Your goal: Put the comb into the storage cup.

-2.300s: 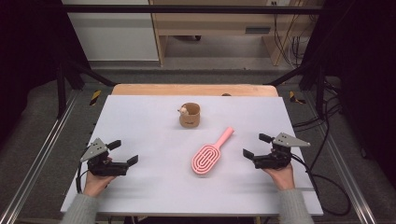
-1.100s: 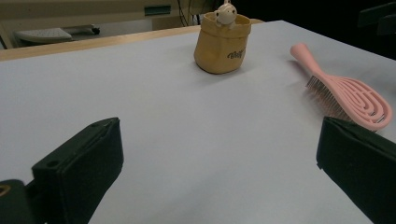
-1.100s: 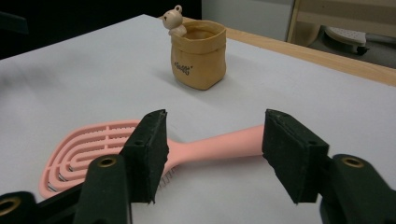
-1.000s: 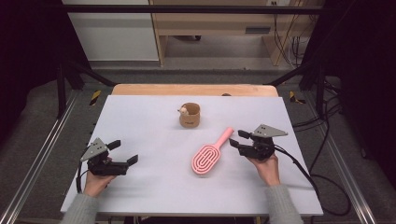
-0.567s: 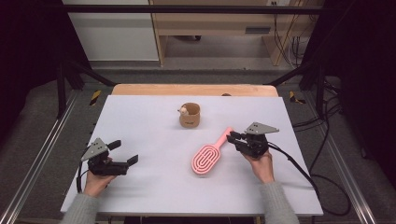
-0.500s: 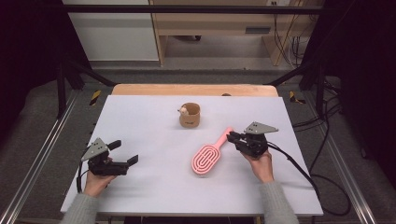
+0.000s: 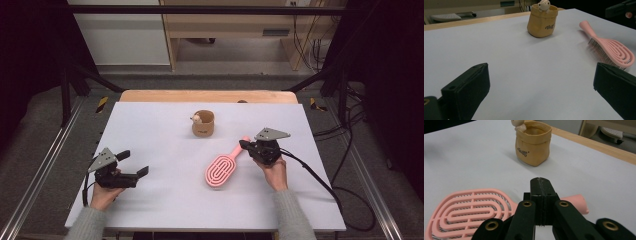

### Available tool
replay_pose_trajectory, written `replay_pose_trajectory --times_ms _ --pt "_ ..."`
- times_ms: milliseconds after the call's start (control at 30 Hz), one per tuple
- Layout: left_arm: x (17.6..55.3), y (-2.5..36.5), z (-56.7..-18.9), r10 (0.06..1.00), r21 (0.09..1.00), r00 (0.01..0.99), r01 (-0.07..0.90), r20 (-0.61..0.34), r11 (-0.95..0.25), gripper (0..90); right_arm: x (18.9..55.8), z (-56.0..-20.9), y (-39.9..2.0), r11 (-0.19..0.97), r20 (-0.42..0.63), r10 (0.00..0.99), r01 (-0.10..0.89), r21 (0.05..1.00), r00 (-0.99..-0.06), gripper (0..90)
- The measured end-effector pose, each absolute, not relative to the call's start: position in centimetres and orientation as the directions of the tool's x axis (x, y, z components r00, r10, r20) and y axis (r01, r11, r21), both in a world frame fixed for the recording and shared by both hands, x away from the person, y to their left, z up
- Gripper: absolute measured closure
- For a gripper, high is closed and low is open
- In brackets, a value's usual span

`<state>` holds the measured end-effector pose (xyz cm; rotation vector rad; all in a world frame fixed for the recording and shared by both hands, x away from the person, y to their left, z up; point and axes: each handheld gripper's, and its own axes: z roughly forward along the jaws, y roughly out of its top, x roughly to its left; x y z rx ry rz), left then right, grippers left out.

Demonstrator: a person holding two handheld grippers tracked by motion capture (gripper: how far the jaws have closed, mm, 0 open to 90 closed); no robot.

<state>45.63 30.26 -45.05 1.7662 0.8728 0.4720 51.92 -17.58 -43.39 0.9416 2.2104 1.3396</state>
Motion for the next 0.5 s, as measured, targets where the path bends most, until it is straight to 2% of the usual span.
replay_pose_trajectory --times_ms 500 --pt "45.6 30.2 -45.1 0.750 0.927 0.655 0.331 -0.092 -0.175 0.5 54.2 -43.9 -15.9 0.371 -0.019 0.717 0.358 0.857 -0.697 90.0"
